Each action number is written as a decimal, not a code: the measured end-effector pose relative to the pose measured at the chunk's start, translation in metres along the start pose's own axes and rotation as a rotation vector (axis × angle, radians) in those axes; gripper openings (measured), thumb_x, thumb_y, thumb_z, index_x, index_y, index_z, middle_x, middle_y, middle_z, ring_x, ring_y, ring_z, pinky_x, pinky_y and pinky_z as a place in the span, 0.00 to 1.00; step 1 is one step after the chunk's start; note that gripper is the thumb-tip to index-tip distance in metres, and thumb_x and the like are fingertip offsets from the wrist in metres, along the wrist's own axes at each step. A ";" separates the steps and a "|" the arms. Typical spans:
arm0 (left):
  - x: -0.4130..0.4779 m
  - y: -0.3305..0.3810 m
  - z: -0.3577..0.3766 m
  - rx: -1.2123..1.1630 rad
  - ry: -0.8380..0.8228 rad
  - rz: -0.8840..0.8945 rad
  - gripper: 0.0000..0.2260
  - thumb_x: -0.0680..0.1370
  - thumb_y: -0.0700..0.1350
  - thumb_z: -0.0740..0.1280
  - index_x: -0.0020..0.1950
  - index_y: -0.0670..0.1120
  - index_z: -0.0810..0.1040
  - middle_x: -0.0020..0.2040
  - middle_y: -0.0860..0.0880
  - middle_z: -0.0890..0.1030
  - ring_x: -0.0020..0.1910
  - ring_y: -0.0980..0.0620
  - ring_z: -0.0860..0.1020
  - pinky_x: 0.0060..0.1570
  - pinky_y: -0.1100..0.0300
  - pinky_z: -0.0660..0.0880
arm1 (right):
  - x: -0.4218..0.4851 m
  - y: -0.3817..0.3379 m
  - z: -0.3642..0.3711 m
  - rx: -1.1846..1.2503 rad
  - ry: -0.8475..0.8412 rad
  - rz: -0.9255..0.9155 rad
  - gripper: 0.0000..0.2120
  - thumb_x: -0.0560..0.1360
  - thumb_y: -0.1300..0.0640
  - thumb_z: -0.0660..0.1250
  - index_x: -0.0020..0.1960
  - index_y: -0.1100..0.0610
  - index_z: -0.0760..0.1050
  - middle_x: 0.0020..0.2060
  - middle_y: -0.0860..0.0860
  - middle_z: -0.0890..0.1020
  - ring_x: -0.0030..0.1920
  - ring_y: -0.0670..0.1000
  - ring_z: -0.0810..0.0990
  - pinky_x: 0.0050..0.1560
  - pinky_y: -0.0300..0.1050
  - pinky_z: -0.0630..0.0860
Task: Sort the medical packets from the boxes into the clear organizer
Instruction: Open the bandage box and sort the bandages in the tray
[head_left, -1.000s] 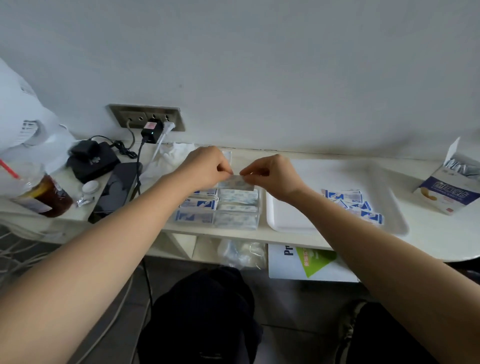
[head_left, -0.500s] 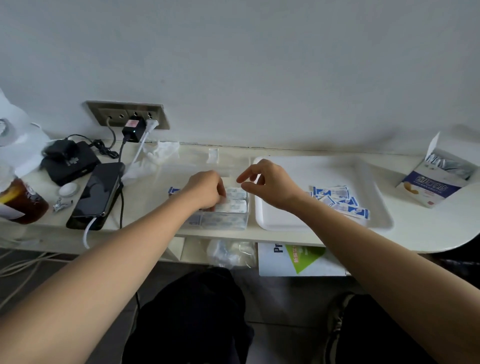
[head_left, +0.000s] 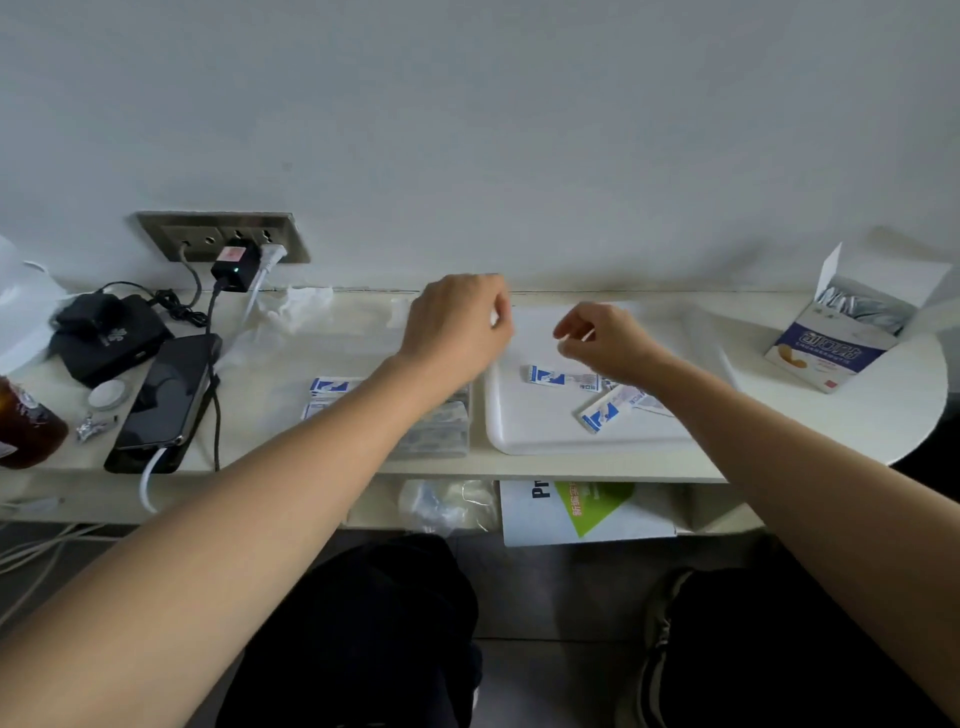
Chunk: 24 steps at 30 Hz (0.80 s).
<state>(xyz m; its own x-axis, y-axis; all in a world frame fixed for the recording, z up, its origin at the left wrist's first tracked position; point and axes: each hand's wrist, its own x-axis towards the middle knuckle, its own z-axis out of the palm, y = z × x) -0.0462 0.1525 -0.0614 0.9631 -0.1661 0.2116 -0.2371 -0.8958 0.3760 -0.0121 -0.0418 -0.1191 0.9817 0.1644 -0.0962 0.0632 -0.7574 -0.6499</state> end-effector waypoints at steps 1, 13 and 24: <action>0.003 0.013 0.008 -0.047 -0.036 0.033 0.06 0.74 0.43 0.63 0.46 0.50 0.79 0.38 0.53 0.78 0.42 0.48 0.76 0.44 0.57 0.74 | -0.003 0.013 -0.005 -0.063 -0.039 0.058 0.08 0.73 0.62 0.67 0.51 0.54 0.77 0.45 0.52 0.79 0.44 0.51 0.77 0.46 0.44 0.74; 0.027 0.042 0.118 0.242 -0.452 0.080 0.21 0.76 0.48 0.66 0.67 0.44 0.69 0.62 0.41 0.71 0.62 0.42 0.69 0.56 0.51 0.69 | -0.026 0.079 -0.025 -0.431 -0.091 0.086 0.30 0.69 0.44 0.73 0.66 0.53 0.69 0.61 0.54 0.72 0.62 0.55 0.68 0.63 0.53 0.70; 0.034 0.036 0.124 0.079 -0.483 -0.153 0.24 0.71 0.51 0.74 0.63 0.46 0.72 0.62 0.42 0.71 0.60 0.42 0.73 0.57 0.53 0.72 | -0.028 0.087 -0.031 -0.381 -0.080 0.030 0.24 0.70 0.45 0.72 0.62 0.51 0.72 0.58 0.54 0.72 0.55 0.51 0.66 0.59 0.47 0.69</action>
<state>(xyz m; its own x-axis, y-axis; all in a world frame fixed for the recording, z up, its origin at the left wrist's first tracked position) -0.0060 0.0637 -0.1526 0.9393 -0.1852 -0.2889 -0.0959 -0.9500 0.2972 -0.0286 -0.1318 -0.1501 0.9680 0.1762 -0.1789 0.1118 -0.9404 -0.3213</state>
